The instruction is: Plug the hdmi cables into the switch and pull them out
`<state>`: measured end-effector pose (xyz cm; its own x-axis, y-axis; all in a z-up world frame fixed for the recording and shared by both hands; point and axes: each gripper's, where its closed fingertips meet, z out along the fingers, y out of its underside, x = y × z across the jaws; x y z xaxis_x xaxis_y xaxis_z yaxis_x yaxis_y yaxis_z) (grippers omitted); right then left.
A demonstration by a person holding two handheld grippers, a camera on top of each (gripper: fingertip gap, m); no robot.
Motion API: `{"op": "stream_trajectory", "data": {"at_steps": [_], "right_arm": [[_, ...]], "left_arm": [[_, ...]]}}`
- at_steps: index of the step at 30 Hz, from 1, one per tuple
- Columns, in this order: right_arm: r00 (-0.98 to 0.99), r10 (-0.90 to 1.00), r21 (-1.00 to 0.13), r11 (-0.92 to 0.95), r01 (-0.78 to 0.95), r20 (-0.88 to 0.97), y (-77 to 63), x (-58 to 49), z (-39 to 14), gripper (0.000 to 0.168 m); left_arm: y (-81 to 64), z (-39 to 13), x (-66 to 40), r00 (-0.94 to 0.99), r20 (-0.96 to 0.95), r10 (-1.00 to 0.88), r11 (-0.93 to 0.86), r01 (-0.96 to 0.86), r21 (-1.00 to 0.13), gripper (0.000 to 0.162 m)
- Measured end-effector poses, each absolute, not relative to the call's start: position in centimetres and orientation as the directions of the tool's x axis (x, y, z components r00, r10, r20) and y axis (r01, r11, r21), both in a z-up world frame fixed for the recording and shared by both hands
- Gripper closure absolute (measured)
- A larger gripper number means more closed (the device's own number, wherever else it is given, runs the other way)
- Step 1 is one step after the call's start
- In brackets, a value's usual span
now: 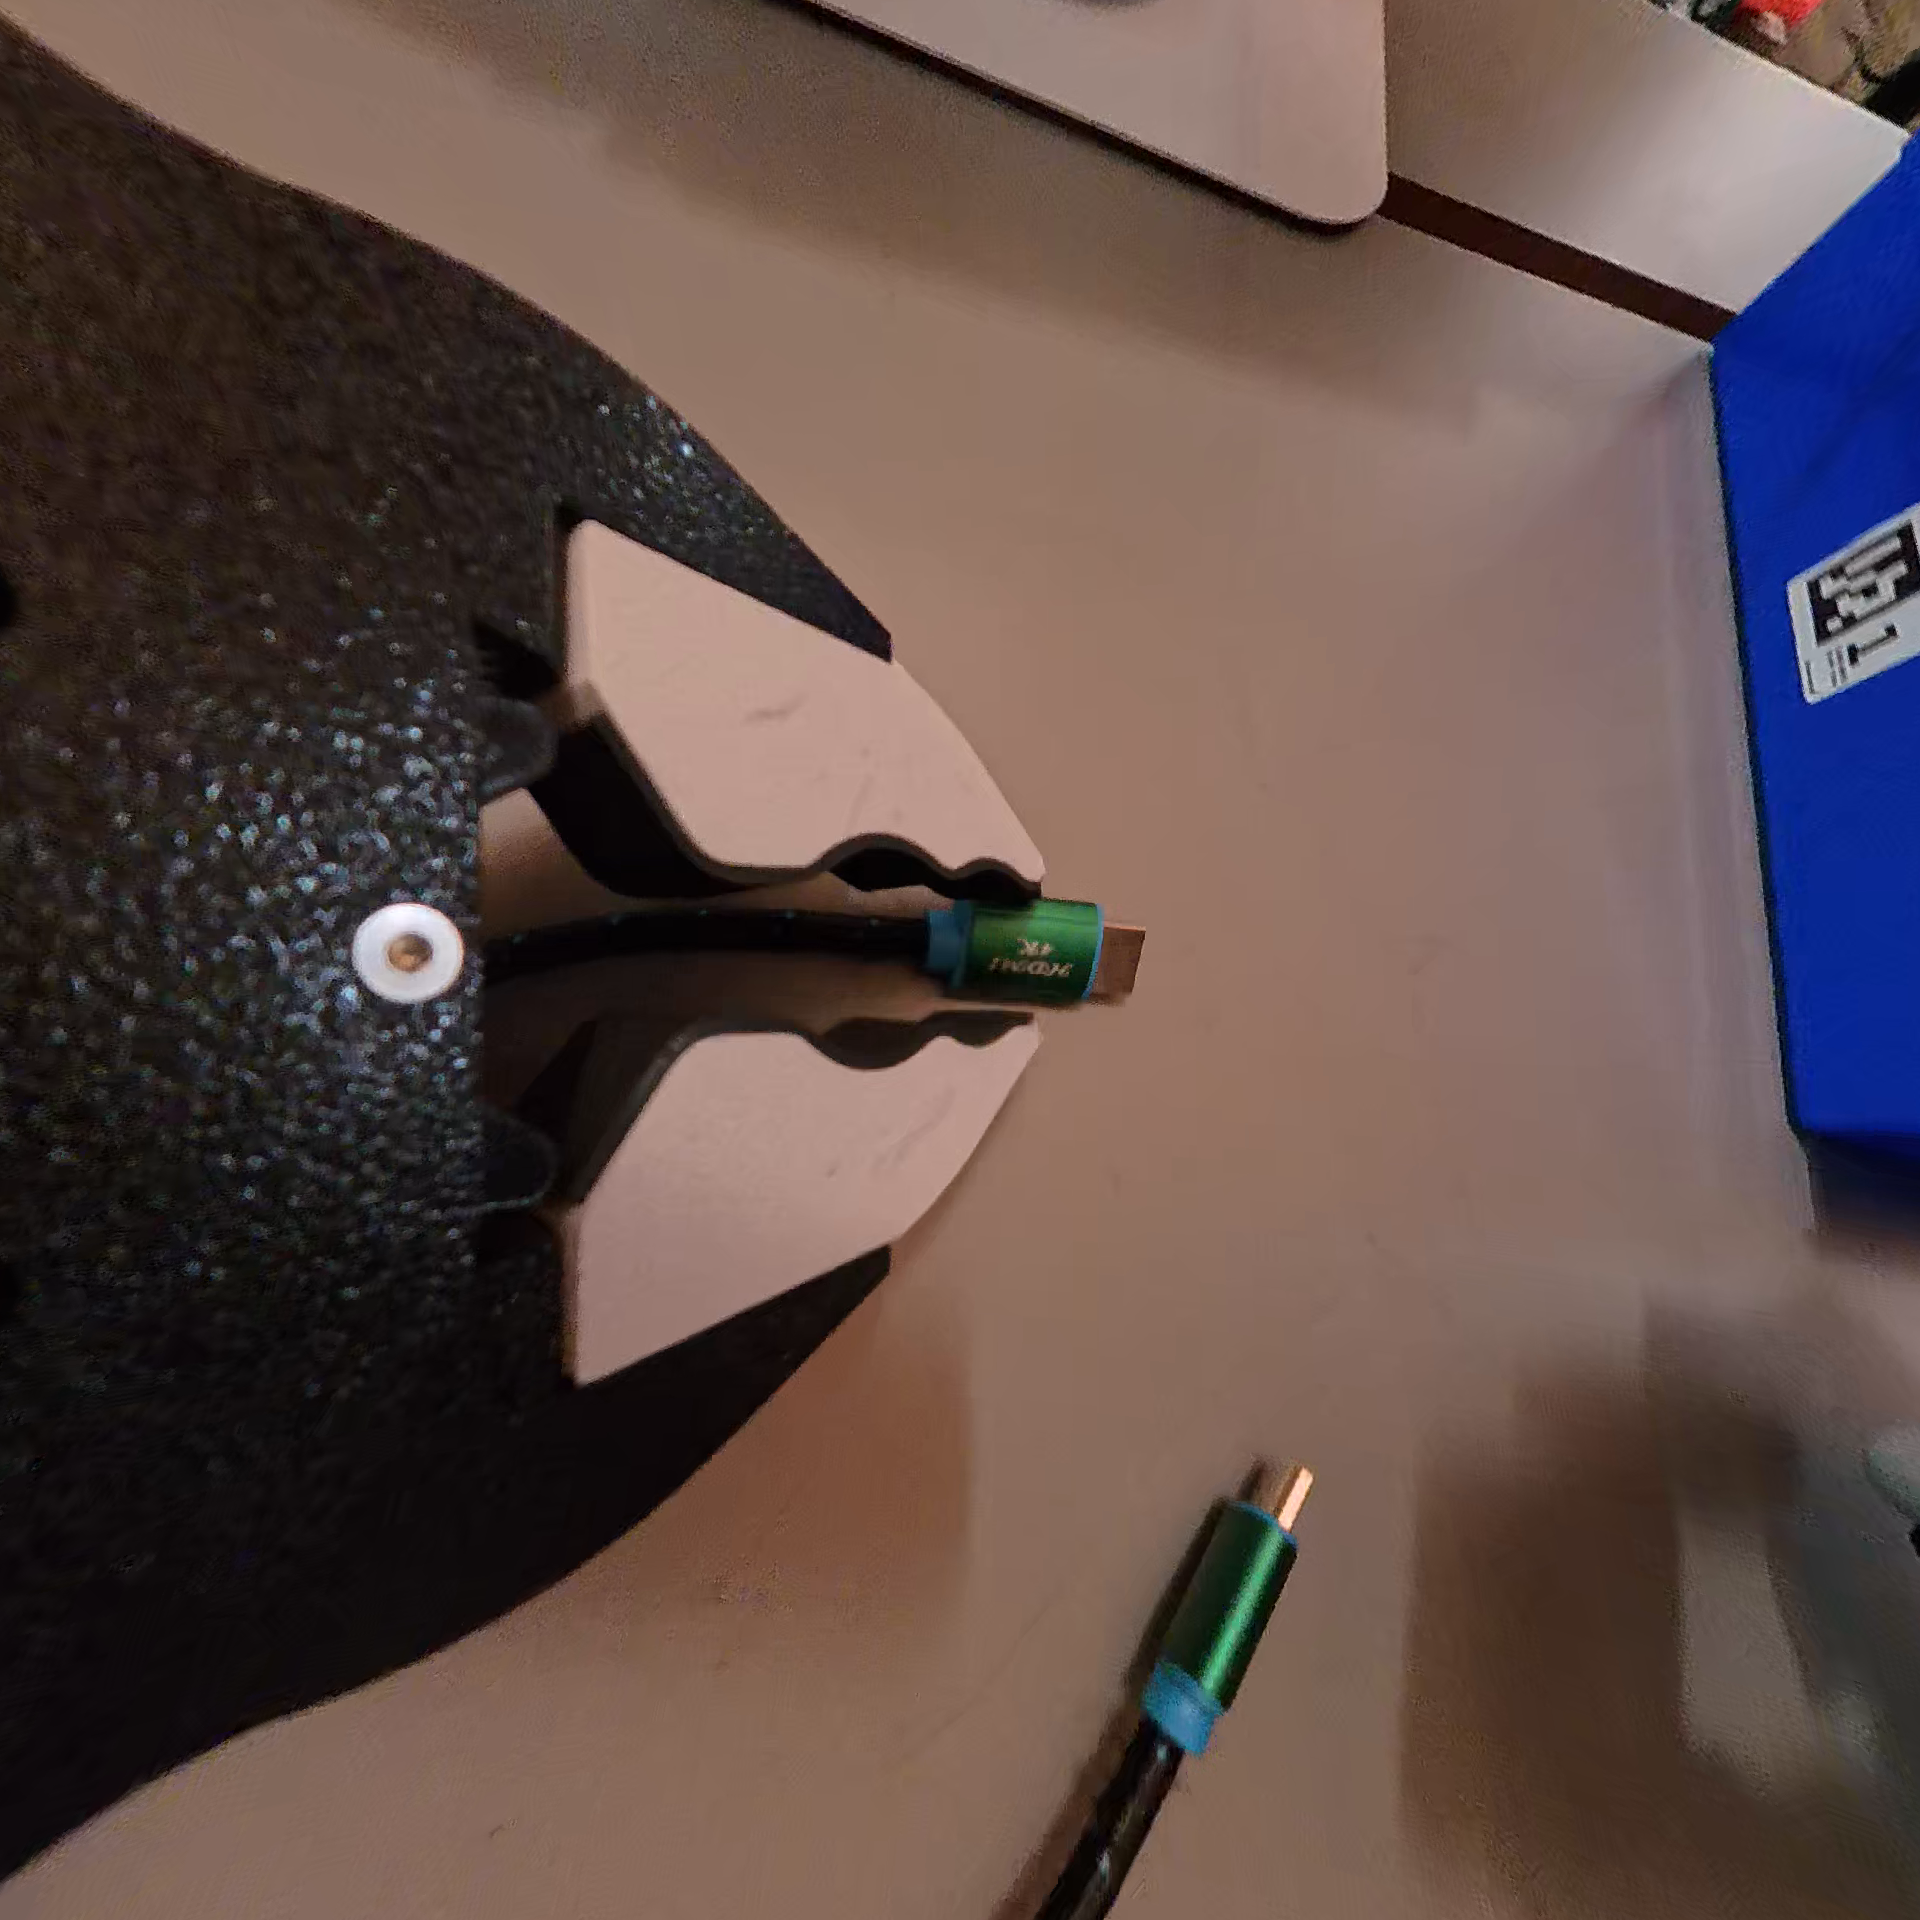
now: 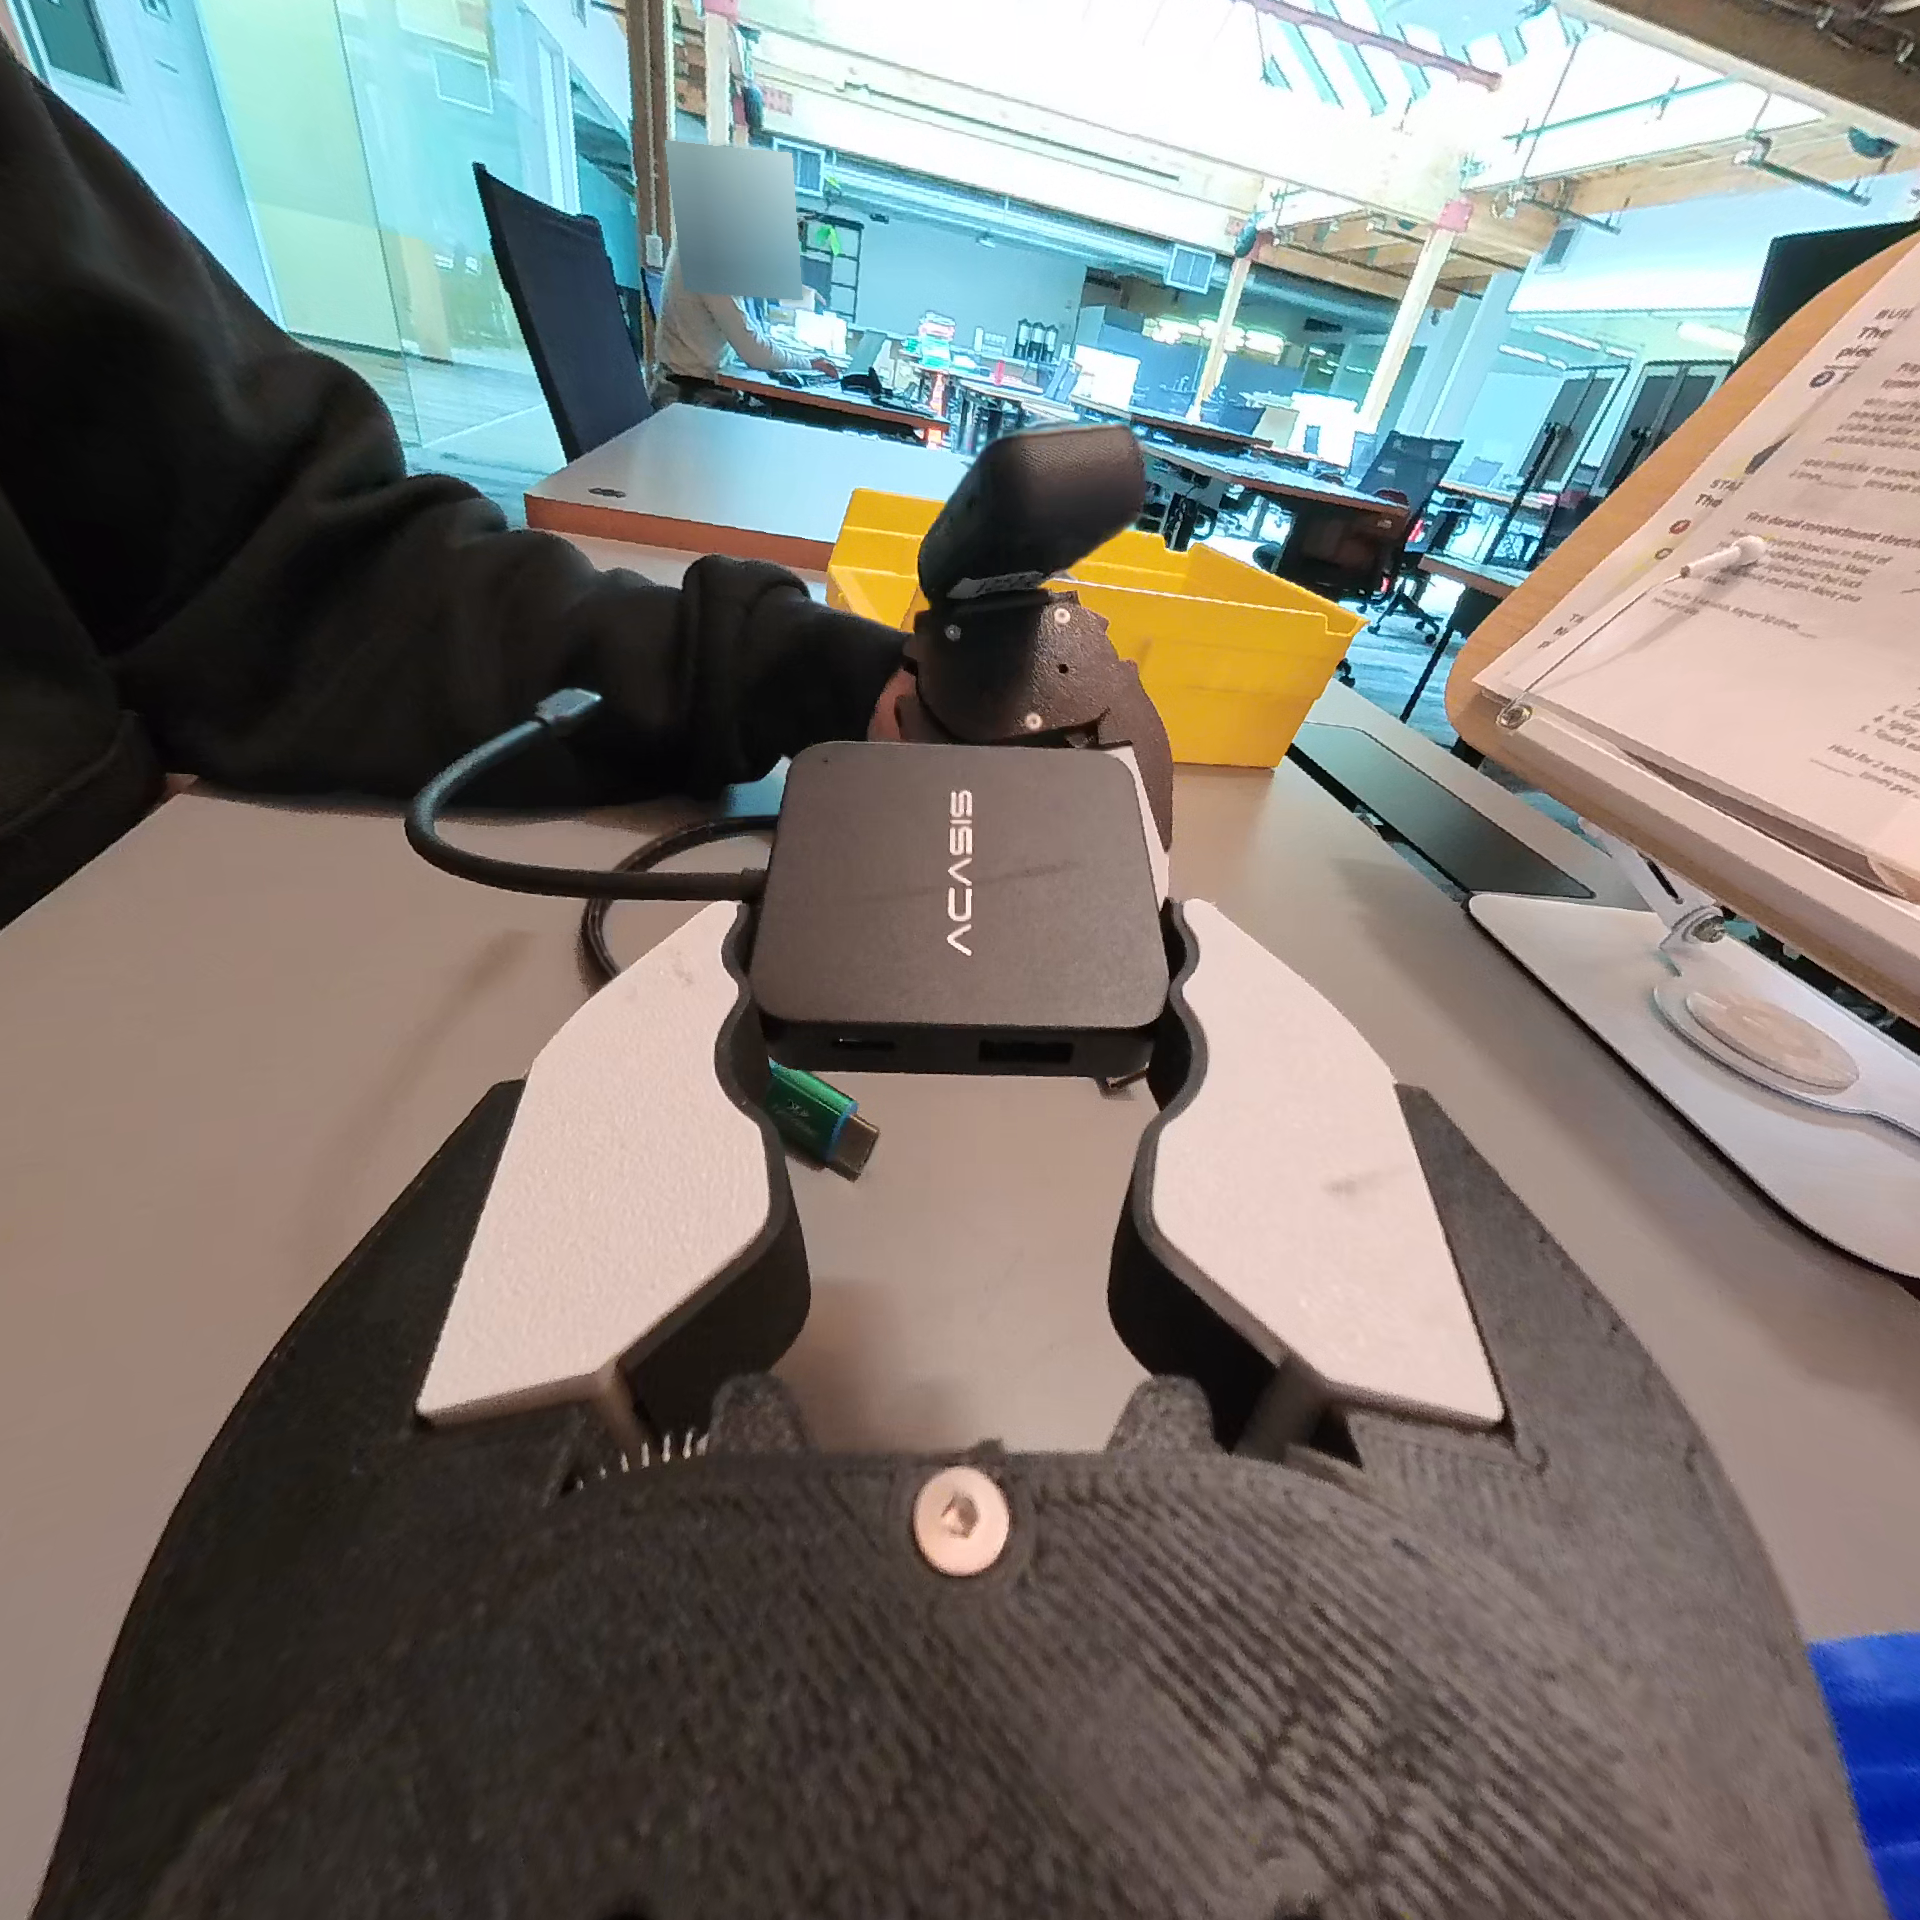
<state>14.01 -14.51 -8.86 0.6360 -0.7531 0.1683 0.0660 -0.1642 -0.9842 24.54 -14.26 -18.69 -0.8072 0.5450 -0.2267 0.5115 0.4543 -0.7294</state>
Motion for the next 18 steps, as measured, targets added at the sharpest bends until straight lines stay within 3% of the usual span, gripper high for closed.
{"op": "stream_trajectory", "data": {"at_steps": [11, 18], "right_arm": [[0.637, -0.753, -0.985, -0.163, 0.062, 0.164, -14.6, 14.0, -8.9, 0.095], [0.636, -0.754, -0.985, -0.163, 0.064, 0.166, -14.6, 13.9, -8.8, 0.095]], "left_arm": [[-14.2, -18.2, 24.7, -0.724, -0.366, 0.584, 0.388, 0.646, -0.658, 0.137], [-14.1, -19.0, 24.6, -0.748, -0.306, 0.589, 0.441, 0.615, -0.654, 0.137]]}}
